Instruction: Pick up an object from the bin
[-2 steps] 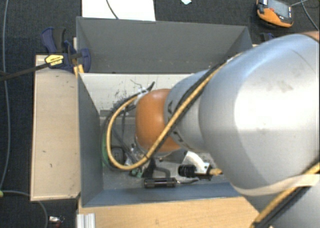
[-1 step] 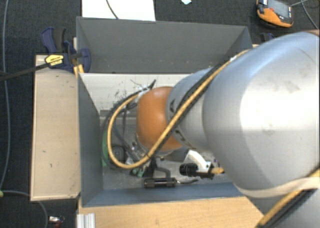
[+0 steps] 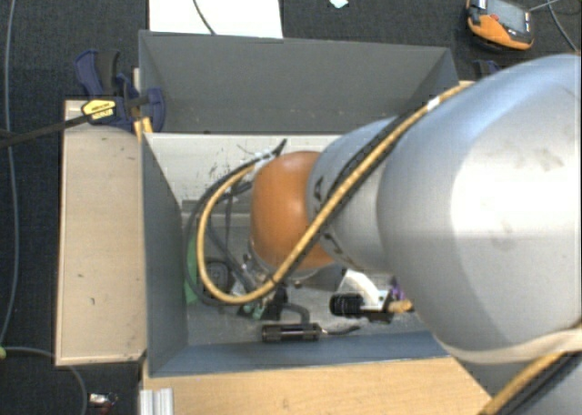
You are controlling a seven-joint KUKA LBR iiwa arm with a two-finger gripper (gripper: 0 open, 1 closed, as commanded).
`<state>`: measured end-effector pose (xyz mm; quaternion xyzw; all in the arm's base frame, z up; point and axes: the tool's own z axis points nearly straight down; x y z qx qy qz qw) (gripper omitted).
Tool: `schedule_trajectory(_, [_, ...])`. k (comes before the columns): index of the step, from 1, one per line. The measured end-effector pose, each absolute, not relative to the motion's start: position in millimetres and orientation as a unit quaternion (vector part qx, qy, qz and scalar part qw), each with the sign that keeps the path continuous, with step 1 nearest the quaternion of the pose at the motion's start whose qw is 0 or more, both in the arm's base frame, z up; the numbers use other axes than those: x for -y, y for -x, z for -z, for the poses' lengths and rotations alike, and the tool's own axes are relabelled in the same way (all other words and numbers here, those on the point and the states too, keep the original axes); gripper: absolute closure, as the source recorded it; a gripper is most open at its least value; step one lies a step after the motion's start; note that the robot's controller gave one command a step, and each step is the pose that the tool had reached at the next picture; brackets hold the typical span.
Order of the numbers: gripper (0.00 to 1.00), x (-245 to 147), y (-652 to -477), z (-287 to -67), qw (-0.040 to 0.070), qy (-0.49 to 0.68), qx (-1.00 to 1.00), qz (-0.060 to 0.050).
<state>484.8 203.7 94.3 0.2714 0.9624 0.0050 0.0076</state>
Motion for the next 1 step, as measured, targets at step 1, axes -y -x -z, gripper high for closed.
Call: schedule_trajectory(1, [1.0, -202.8, -483.8, -122.2, 0.006, -0.27, -0.963, -0.003])
